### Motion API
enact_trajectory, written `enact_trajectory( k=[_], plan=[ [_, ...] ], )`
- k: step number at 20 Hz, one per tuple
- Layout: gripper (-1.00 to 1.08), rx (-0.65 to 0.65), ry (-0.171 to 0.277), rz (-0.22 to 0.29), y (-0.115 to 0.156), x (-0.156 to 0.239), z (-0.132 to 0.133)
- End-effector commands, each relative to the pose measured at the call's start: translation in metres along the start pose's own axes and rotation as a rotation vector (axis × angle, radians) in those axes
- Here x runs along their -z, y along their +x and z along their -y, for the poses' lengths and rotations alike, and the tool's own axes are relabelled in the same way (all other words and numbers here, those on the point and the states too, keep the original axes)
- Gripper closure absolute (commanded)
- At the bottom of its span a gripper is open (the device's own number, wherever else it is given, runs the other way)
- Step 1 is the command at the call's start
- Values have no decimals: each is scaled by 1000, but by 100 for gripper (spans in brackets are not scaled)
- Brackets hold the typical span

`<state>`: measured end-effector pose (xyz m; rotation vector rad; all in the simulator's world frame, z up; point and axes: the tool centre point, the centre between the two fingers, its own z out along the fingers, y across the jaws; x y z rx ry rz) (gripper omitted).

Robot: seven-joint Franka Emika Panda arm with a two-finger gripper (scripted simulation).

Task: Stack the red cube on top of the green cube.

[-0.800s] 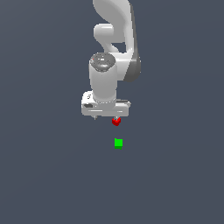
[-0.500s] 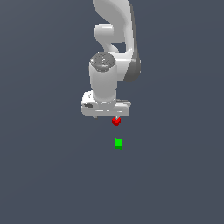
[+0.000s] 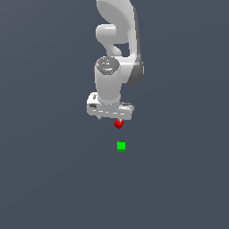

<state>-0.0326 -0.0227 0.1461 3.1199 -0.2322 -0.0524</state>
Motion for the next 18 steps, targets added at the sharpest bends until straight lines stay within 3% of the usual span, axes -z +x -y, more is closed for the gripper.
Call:
enact_trajectory(
  k=[1,18],
  plan=[
    [-92,-46,2,-3,-8,-8,2],
    [-92,-394,19,-24,-57,-66,32]
  ],
)
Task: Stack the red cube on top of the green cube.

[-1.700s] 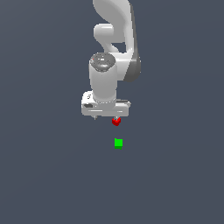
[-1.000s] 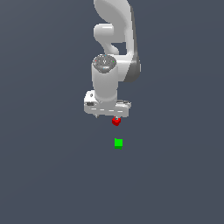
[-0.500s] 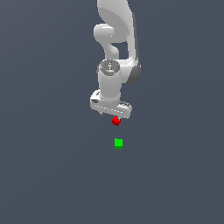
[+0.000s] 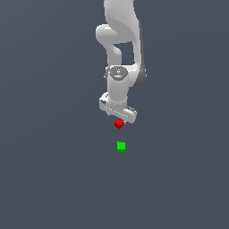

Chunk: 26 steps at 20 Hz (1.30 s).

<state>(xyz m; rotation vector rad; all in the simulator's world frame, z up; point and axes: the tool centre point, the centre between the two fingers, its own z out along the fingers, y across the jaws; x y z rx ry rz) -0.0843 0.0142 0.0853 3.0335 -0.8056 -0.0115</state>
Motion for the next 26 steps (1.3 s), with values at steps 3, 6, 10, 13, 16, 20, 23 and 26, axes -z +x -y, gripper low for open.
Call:
enact_trajectory(
  k=[3,6,10,13,16,20,23,26],
  plan=[
    [-92,-56,3,-4,-8,-9,4],
    [-92,-78,4,-6,-12,-13,5],
    [-92,-91,5,-6,-13,-15,7],
    [-92,-90,5,-6,-13,-15,7],
    [-92,-89,5,-6,-13,-17,7],
    [-92,-89,5,-6,-14,-26,7],
    [-92,-90,5,-6,-14,-39,7],
    [-92,-90,5,-6,-14,-53,7]
  ],
)
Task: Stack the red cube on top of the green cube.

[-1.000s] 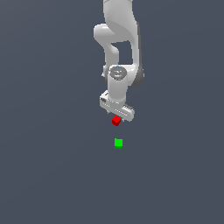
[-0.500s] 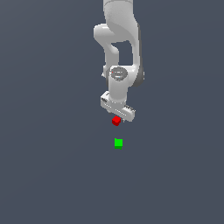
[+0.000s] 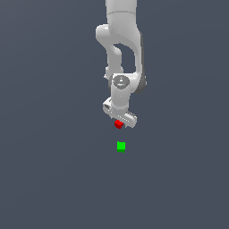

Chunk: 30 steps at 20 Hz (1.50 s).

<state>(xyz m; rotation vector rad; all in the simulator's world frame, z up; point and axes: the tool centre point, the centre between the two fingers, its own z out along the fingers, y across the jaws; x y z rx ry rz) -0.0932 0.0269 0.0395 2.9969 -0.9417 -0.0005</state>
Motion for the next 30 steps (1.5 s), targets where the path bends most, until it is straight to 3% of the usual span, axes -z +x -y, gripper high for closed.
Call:
enact_trajectory(
  k=[1,7,8,21,30],
  plan=[
    [-92,0,0,0,0,-10,0],
    [-92,0,0,0,0,-20,1],
    [108,0,0,0,0,-20,1],
    [108,0,1,0,0,-17,1],
    [108,0,1,0,-1,19,0]
  ],
)
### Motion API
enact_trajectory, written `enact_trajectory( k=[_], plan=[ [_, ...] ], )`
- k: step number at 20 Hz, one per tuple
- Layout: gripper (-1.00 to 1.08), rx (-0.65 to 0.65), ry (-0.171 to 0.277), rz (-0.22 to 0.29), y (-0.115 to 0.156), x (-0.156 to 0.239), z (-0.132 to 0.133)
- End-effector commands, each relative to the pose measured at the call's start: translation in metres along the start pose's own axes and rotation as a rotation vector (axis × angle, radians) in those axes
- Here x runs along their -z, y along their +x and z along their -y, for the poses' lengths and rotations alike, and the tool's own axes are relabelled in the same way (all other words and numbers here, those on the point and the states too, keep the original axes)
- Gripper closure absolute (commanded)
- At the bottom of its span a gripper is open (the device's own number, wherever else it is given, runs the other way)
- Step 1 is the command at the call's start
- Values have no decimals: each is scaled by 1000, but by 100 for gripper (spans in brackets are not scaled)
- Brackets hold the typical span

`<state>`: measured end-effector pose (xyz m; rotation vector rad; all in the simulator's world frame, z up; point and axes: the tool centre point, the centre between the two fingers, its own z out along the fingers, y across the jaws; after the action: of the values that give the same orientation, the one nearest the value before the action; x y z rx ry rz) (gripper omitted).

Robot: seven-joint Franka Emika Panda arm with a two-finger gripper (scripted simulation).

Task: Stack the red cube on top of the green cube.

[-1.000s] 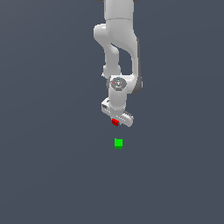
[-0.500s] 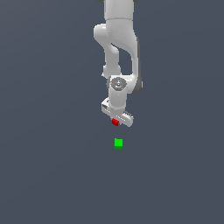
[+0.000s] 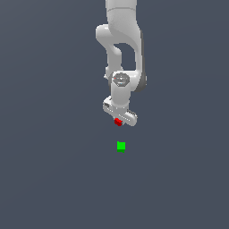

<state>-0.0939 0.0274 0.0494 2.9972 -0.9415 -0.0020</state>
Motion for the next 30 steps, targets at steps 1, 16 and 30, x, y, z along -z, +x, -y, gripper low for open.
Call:
enact_trajectory(
  k=[1,16,30],
  plan=[
    [108,0,1,-1,0,16,0],
    [108,-1,0,-1,2,71,0],
    [108,-1,0,-1,23,59,17]
  ],
)
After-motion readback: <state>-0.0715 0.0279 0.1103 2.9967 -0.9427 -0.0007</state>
